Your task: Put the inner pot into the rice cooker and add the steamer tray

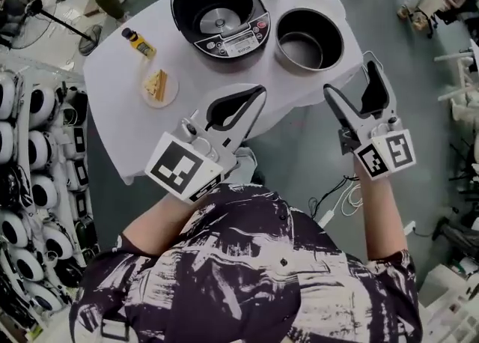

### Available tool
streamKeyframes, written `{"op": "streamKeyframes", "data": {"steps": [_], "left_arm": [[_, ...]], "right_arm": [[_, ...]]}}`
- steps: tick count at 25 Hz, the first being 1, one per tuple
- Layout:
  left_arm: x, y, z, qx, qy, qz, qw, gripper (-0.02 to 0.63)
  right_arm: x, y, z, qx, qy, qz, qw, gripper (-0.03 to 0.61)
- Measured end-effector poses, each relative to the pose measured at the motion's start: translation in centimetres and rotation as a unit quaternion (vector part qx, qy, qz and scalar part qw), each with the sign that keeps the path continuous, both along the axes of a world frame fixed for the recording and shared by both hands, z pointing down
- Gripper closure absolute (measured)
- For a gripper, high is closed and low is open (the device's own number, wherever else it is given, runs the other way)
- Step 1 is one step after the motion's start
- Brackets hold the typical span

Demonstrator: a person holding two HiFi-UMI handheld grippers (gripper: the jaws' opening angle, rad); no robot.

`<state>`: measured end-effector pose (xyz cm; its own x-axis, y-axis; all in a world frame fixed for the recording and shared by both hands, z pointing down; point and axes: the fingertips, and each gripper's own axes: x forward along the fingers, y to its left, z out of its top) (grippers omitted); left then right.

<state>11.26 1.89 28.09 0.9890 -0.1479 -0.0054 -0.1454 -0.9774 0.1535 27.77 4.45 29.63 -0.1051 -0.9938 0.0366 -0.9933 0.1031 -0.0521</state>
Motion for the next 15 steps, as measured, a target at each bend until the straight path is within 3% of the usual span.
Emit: {"op": "streamKeyframes", "data": {"steps": [8,15], "left_arm": [[-0.3,-9.7,0.3,-0.022,0.034,-0.047,0.9981,0.609],[-1.7,-14.8,0.0,-0.026,0.042,-0.083,0.9953,0.609]], "right_arm": [[6.6,-12.2,3.4,-0.081,0.057,-0.01,0.995,0.101],[11.1,-18.1,5.5,-0.123,0.076,-0.001,0.989,0.101]]}}
